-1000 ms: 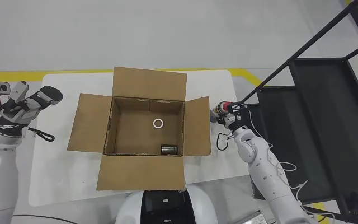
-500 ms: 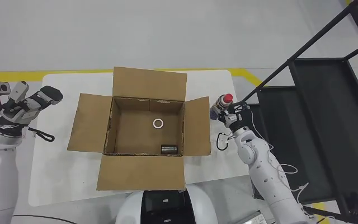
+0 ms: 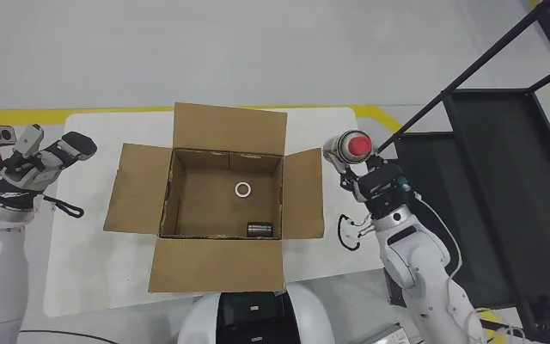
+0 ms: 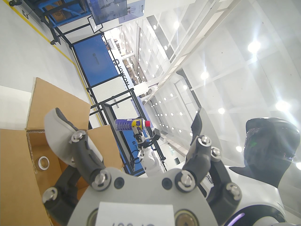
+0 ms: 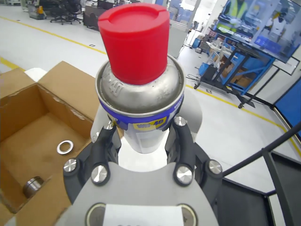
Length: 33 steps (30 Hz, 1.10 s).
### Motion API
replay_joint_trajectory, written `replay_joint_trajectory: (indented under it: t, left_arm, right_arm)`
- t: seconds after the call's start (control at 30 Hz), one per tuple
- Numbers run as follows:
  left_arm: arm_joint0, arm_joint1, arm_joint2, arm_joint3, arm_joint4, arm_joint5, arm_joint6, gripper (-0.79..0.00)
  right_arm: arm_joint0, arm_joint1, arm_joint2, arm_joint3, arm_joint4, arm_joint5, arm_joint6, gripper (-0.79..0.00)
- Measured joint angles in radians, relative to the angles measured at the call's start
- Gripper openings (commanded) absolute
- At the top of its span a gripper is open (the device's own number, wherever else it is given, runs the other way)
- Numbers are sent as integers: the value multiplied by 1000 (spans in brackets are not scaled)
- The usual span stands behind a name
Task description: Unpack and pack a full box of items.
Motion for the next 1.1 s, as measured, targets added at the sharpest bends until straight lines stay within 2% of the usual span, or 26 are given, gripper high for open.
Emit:
replay_joint_trajectory:
  t: [0.1, 0.2, 0.33, 0.53, 0.83, 1.03, 1.1]
  left_arm:
    - [0, 0, 0, 0, 0, 0, 0, 0]
    - [0, 0, 0, 0, 0, 0, 0, 0]
    - [0, 0, 0, 0, 0, 0, 0, 0]
    - [0, 0, 0, 0, 0, 0, 0, 0]
    - [0, 0, 0, 0, 0, 0, 0, 0]
    - [0, 0, 0, 0, 0, 0, 0, 0]
    - [0, 0, 0, 0, 0, 0, 0, 0]
  right_arm:
    - [44, -2, -82, -82, -15, -42, 151, -785]
    - [129, -10, -201, -89, 18, -91, 306, -785]
    - [273, -28, -347, -10, 69, -104, 502, -785]
    - [495, -67, -543, 161, 86, -51, 752, -785]
    - [717, -129, -746, 419, -39, 40, 963, -785]
    - [826, -182, -860, 623, -115, 90, 983, -785]
    - [851, -199, -885, 675, -122, 101, 981, -403]
